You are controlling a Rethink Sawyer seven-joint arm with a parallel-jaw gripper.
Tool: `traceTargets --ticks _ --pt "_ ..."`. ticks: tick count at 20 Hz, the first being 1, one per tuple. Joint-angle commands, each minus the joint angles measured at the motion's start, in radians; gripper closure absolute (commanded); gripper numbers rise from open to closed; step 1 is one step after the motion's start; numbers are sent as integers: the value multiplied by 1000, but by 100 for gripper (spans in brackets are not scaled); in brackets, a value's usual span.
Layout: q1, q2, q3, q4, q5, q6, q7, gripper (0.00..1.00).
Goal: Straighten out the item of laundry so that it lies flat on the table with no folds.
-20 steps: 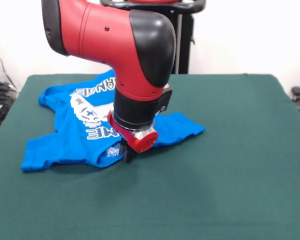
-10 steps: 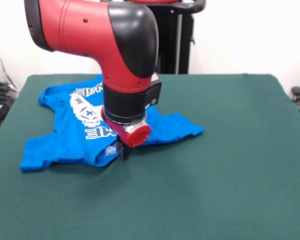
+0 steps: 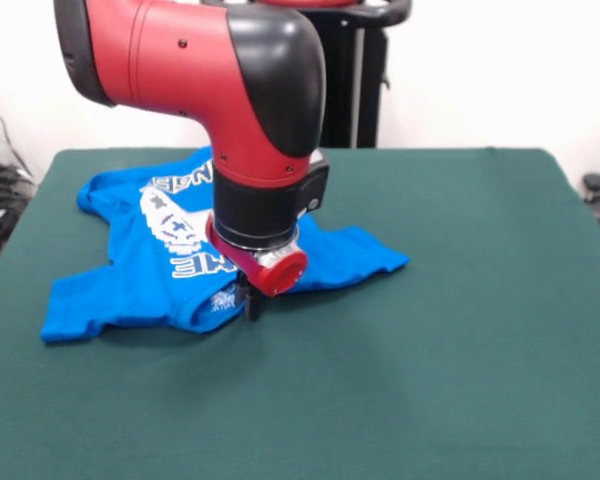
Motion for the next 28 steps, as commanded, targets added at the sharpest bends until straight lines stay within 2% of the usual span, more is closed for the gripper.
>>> traceTargets --ticks 1,28 --pt "50 -3 112 -128 -6 29 -74 100" --pt "67 20 177 -261 24 60 -27 100"
